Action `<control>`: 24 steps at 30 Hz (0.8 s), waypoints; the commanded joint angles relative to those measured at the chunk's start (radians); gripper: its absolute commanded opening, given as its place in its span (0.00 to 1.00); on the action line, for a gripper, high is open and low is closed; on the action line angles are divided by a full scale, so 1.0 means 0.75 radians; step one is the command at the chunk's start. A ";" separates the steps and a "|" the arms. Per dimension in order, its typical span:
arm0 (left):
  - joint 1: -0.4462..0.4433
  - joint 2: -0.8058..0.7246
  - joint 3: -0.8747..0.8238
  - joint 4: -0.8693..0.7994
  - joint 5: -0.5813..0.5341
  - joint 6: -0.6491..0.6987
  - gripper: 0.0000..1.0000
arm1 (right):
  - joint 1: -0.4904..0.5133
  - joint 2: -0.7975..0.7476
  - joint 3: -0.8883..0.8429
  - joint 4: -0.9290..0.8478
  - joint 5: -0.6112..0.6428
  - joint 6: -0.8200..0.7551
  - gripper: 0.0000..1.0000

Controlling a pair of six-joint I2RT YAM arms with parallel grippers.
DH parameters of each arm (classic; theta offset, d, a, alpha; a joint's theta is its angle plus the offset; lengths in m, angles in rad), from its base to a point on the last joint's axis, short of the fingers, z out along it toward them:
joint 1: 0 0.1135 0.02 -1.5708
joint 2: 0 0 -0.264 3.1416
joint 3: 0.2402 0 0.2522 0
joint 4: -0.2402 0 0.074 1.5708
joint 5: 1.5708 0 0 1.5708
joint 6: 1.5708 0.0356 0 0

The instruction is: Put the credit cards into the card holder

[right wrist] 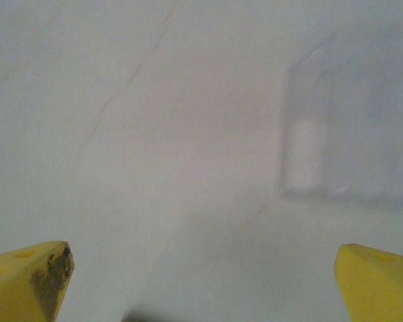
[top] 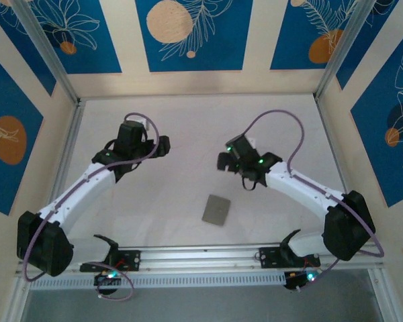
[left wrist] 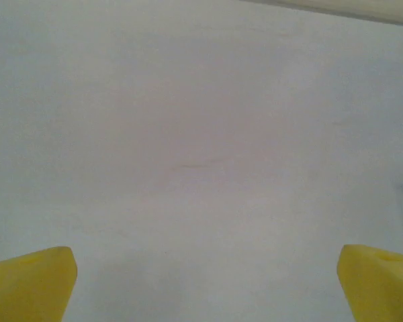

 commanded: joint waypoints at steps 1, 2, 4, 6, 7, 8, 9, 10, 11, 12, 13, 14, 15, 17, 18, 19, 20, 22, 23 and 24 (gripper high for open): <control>0.043 -0.065 -0.186 0.187 -0.425 0.270 0.99 | -0.152 0.007 -0.007 0.190 0.150 -0.293 1.00; 0.063 -0.096 -0.268 0.296 -0.483 0.319 0.99 | -0.229 0.007 -0.033 0.250 0.094 -0.337 0.99; 0.110 -0.135 -0.406 0.491 -0.550 0.408 0.99 | -0.408 -0.021 -0.122 0.383 -0.130 -0.331 1.00; 0.157 -0.136 -0.527 0.709 -0.607 0.522 0.99 | -0.574 -0.068 -0.268 0.585 -0.309 -0.311 1.00; 0.185 -0.120 -0.561 0.800 -0.623 0.549 0.99 | -0.617 -0.089 -0.346 0.704 -0.341 -0.339 1.00; 0.215 -0.096 -0.598 0.901 -0.621 0.567 0.99 | -0.638 -0.113 -0.443 0.876 -0.343 -0.410 1.00; 0.251 -0.056 -0.634 1.014 -0.574 0.576 0.99 | -0.649 -0.138 -0.511 0.998 -0.336 -0.456 1.00; 0.281 -0.008 -0.651 1.085 -0.537 0.565 0.99 | -0.651 -0.162 -0.536 1.061 -0.357 -0.538 0.99; 0.310 0.054 -0.652 1.124 -0.519 0.544 0.99 | -0.625 -0.166 -0.577 1.160 -0.317 -0.663 0.99; 0.326 0.117 -0.660 1.172 -0.519 0.531 0.99 | -0.606 -0.164 -0.599 1.211 -0.260 -0.741 0.99; 0.337 0.161 -0.676 1.226 -0.517 0.511 0.99 | -0.607 -0.167 -0.606 1.211 -0.245 -0.771 1.00; 0.349 0.211 -0.705 1.298 -0.494 0.499 0.99 | -0.632 -0.163 -0.629 1.244 -0.290 -0.779 0.99; 0.360 0.265 -0.756 1.444 -0.488 0.500 0.99 | -0.662 -0.153 -0.664 1.294 -0.353 -0.776 0.99; 0.382 0.303 -0.792 1.558 -0.392 0.511 1.00 | -0.713 -0.093 -0.748 1.472 -0.393 -0.762 0.99; 0.403 0.283 -0.767 1.457 -0.299 0.503 1.00 | -0.747 -0.034 -0.781 1.565 -0.433 -0.751 0.99; 0.418 0.316 -0.777 1.529 -0.230 0.527 1.00 | -0.767 0.007 -0.778 1.614 -0.456 -0.739 1.00; 0.421 0.334 -0.784 1.553 -0.132 0.551 1.00 | -0.771 0.015 -0.745 1.547 -0.484 -0.764 0.99; 0.425 0.457 -0.860 1.858 -0.122 0.576 1.00 | -0.803 0.111 -0.728 1.614 -0.554 -0.733 0.99; 0.437 0.389 -0.852 1.712 -0.095 0.538 1.00 | -0.814 0.202 -0.726 1.694 -0.571 -0.726 0.99; 0.448 0.371 -0.825 1.631 -0.100 0.524 1.00 | -0.812 0.236 -0.747 1.780 -0.561 -0.716 0.99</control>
